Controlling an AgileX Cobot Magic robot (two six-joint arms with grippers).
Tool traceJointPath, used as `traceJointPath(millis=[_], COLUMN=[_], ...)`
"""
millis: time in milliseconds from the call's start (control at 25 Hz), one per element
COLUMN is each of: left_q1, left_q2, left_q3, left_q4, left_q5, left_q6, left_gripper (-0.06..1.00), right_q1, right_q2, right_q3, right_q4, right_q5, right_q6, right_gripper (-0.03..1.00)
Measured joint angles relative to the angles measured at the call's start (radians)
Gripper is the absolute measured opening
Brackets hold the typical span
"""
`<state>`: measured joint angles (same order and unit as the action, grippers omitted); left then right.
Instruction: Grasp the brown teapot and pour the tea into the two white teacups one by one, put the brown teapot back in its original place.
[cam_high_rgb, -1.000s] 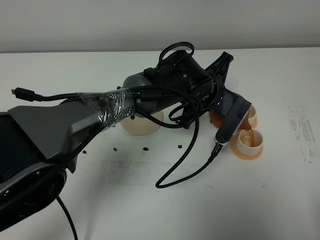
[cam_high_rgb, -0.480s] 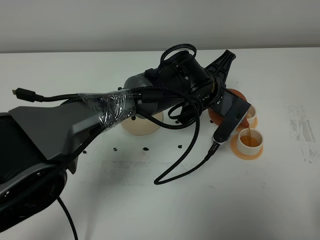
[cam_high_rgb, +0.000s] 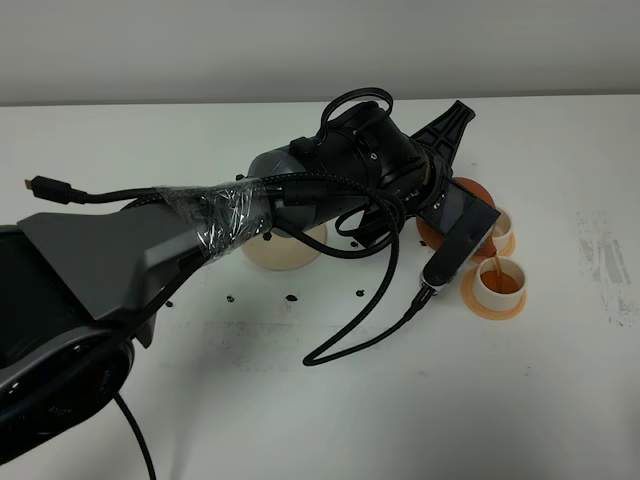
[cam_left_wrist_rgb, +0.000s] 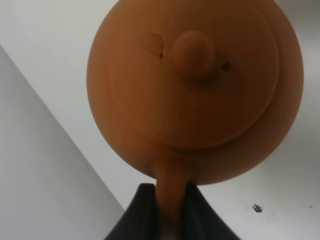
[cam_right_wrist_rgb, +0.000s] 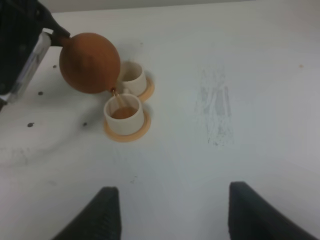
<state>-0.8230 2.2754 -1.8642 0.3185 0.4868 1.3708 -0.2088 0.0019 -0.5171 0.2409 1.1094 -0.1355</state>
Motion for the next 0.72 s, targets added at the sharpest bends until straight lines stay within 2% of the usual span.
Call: traceJointPath(millis=[720], left_q1=[0.0], left_q2=[0.0], left_q3=[0.0], left_q4=[0.001], left_q5=[-0.038], left_q6=[0.061], left_gripper=[0.08], right_q1=[0.0], right_q2=[0.0], right_q3=[0.0], right_q4=[0.0], right_q5=[0.0], right_q6=[0.0], right_gripper=[0.46])
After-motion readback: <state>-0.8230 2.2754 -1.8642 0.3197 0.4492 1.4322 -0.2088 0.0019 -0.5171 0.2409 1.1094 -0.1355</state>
